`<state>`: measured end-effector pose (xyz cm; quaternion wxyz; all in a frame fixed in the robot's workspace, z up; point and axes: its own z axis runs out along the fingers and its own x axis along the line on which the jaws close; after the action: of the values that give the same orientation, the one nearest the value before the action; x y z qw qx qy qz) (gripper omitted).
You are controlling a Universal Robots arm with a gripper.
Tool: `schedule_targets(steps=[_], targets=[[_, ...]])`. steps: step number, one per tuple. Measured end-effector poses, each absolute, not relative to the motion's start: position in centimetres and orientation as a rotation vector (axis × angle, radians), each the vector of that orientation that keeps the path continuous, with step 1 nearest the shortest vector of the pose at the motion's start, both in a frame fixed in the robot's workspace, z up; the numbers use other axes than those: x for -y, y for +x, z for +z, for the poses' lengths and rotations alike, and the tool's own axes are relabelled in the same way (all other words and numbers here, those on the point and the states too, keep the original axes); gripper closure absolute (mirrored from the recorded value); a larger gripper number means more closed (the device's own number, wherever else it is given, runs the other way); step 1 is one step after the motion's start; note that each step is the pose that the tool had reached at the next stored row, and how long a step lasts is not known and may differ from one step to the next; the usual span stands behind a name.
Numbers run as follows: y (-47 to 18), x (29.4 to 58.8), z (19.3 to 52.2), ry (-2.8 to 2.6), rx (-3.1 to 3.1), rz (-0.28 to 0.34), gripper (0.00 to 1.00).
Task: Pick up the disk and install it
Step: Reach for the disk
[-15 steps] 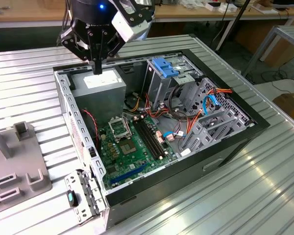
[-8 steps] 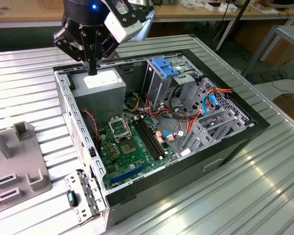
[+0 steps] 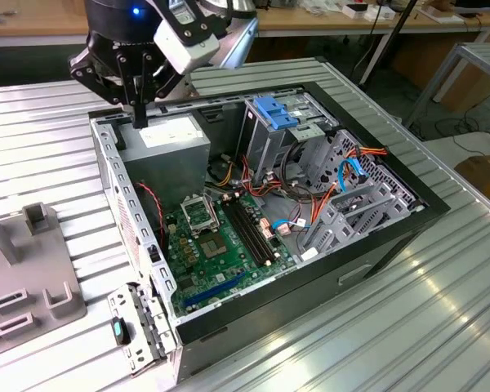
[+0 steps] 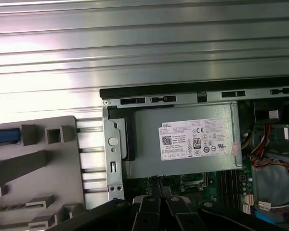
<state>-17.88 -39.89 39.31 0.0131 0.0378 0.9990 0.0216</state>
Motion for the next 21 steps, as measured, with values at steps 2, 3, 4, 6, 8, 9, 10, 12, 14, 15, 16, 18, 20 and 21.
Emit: schedule_targets(steps=[2,3,4,6,8,9,10,12,14,15,16,18,20,21], targets=[[-18.8,39.9,39.3,0.118,-3.113,0.067,0.89],[-19.1,39.9,39.3,0.118,-3.112,0.067,0.89],[-19.5,39.9,39.3,0.118,-3.112,0.067,0.89],[-19.9,39.9,39.3,0.118,-3.112,0.067,0.89],[-20.4,39.9,39.3,0.118,-3.113,0.067,0.89],[-20.7,39.9,39.3,0.118,-3.112,0.067,0.89],[-21.1,39.9,39.3,0.118,-3.113,0.067,0.89],[-21.4,39.9,39.3,0.118,-3.112,0.067,0.89],[-22.3,39.9,39.3,0.118,-3.112,0.067,0.89],[-22.5,39.9,39.3,0.118,-3.112,0.067,0.89],[-22.7,39.9,39.3,0.118,-3.112,0.067,0.89],[-23.6,39.9,39.3,0.118,-3.113,0.067,0.89],[-24.6,39.9,39.3,0.118,-3.112,0.067,0.89],[-25.1,39.9,39.3,0.118,-3.112,0.067,0.89]])
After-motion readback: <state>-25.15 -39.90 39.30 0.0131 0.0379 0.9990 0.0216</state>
